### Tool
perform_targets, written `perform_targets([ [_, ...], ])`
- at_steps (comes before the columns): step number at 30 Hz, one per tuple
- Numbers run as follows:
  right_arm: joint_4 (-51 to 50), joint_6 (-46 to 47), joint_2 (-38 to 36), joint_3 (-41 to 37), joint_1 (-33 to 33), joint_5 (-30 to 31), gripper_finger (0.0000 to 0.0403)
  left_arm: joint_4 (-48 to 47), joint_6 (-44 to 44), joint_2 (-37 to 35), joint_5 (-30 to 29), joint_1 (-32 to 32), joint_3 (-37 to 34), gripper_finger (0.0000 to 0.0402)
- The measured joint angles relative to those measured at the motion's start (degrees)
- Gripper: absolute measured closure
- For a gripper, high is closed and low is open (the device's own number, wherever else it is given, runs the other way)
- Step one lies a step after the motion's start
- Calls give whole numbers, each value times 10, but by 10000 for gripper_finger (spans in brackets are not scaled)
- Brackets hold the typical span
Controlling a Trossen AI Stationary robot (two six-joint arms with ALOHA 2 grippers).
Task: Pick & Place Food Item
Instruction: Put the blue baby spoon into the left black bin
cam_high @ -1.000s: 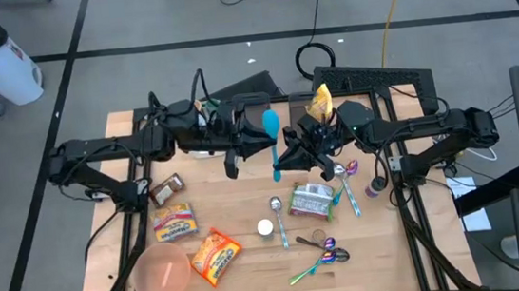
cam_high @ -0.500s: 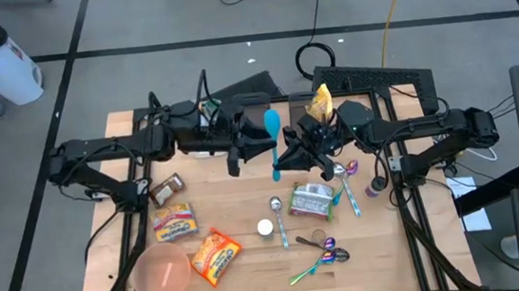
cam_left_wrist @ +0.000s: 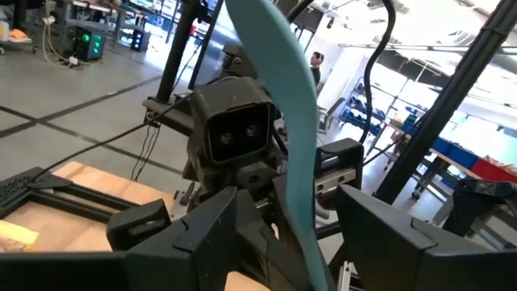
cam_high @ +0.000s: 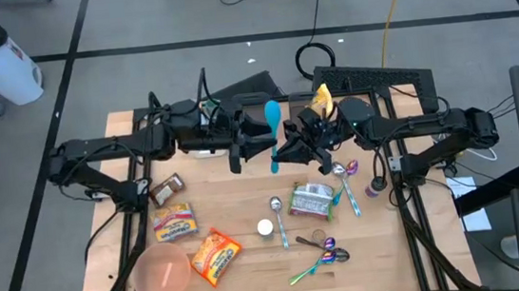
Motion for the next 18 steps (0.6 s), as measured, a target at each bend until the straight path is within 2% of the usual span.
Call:
perform_targets([
  [12, 60, 45, 0, 0, 0, -54, 397, 19, -19, 0, 12, 2, 0, 187],
  [18, 64, 70, 0, 0, 0, -107, 397, 60, -18, 0, 59, 20, 0, 188],
])
